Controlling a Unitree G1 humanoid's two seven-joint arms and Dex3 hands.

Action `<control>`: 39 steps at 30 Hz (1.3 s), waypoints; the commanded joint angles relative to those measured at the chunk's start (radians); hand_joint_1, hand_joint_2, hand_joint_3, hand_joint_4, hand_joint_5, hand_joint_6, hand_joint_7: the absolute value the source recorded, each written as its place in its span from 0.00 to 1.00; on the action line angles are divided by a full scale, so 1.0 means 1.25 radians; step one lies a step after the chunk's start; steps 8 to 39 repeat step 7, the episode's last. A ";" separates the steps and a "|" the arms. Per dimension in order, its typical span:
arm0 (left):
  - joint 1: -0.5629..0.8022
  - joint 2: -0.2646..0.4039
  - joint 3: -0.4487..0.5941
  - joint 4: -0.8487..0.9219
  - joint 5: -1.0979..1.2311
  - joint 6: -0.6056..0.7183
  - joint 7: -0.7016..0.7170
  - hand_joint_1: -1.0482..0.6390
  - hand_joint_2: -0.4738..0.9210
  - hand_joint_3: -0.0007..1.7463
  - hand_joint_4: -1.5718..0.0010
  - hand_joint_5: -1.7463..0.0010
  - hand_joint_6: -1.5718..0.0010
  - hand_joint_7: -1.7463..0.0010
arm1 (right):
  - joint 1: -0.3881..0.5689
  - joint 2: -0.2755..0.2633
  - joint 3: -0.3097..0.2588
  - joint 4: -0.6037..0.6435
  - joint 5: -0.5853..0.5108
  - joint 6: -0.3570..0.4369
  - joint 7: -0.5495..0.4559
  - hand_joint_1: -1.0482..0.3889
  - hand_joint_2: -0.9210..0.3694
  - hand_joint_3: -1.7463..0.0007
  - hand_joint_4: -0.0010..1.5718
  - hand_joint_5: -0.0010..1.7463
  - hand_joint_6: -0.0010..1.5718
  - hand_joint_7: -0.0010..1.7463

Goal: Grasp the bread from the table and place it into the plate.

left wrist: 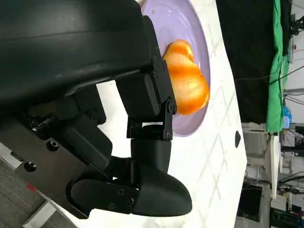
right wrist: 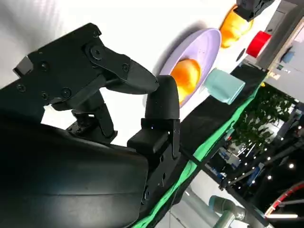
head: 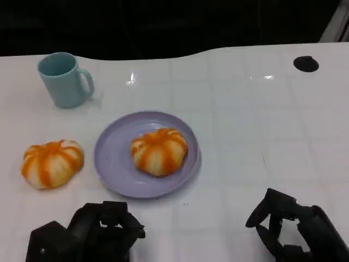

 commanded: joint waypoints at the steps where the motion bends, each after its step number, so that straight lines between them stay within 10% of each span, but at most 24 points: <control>1: -0.007 0.014 0.009 0.007 -0.004 -0.002 -0.004 0.00 0.76 0.34 0.00 0.30 0.10 0.53 | -0.001 0.002 -0.011 -0.005 -0.004 0.002 0.002 0.49 0.25 0.46 0.50 1.00 0.42 0.84; 39: -0.012 0.017 0.014 0.016 -0.008 -0.010 -0.008 0.00 0.76 0.34 0.00 0.30 0.10 0.54 | -0.001 0.004 -0.014 -0.010 -0.009 0.014 0.005 0.49 0.25 0.48 0.50 1.00 0.43 0.82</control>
